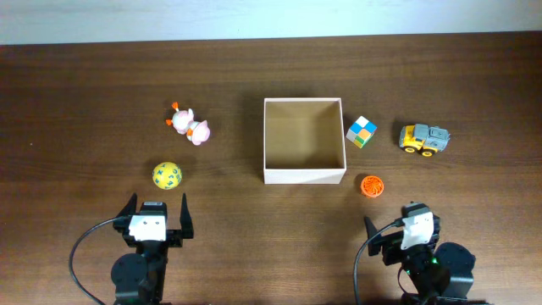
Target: Pack container
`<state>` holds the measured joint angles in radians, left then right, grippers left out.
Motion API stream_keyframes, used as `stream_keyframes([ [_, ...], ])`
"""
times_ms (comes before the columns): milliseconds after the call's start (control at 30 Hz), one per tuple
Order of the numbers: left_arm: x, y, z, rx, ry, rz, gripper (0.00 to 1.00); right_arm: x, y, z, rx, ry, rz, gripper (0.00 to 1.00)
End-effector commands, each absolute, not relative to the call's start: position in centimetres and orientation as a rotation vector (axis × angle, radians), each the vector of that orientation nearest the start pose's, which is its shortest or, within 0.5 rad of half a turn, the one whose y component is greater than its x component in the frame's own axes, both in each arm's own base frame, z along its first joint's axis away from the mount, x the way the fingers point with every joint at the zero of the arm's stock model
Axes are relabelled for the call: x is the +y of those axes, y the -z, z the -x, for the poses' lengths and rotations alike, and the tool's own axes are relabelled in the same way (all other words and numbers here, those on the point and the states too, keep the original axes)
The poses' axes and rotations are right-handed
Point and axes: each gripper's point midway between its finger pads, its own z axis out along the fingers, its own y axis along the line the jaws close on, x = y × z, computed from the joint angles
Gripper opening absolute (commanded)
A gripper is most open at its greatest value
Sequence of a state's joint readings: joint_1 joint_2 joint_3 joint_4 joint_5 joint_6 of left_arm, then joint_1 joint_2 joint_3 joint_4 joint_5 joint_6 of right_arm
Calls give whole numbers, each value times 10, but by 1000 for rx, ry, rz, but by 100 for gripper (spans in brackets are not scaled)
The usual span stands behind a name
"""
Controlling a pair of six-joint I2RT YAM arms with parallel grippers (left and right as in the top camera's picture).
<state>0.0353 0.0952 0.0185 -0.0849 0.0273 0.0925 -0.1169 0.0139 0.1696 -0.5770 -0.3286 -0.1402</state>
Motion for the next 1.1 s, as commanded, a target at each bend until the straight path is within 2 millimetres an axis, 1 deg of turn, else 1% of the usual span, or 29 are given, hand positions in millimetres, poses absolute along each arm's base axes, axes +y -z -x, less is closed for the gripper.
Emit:
stream_keyframes([
  [0, -1, -153, -248, 1707, 18, -14, 99, 34, -127, -213, 1932, -289, 75, 99],
  [67, 2, -172, -248, 1673, 28, 21, 99, 34, -140, -215, 1898, -321, 30, 99],
  [133, 8, -186, -247, 1663, 2, 56, 99, 34, -152, -214, 1872, -334, 11, 99],
  [267, 16, -205, -254, 1711, -34, 88, 99, 35, -177, -211, 1874, -336, 8, 99],
  [400, 16, -226, -274, 1776, -27, 91, 99, 36, -195, -208, 1972, -356, -14, 98],
  [500, 17, -245, -296, 1824, -29, 92, 99, 35, -211, -212, 2071, -368, -37, 99],
  [567, 15, -259, -314, 1848, -14, 81, 99, 34, -223, -220, 2139, -370, -42, 98],
  [700, -4, -293, -351, 1860, 94, 1, 99, 31, -248, -241, 2255, -385, -64, 99],
  [767, -3, -309, -368, 1858, 103, -4, 99, 31, -263, -255, 2301, -404, -72, 99],
  [833, 3, -319, -381, 1860, 95, 9, 99, 35, -273, -266, 2327, -444, -66, 99],
  [900, 8, -328, -395, 1863, 117, 6, 99, 39, -280, -279, 2348, -491, -56, 99],
  [967, 13, -331, -406, 1872, 156, -4, 99, 33, -279, -295, 2364, -470, -74, 99],
  [1067, 25, -323, -419, 1908, 200, 3, 99, 22, -274, -319, 2391, -412, -106, 98],
])
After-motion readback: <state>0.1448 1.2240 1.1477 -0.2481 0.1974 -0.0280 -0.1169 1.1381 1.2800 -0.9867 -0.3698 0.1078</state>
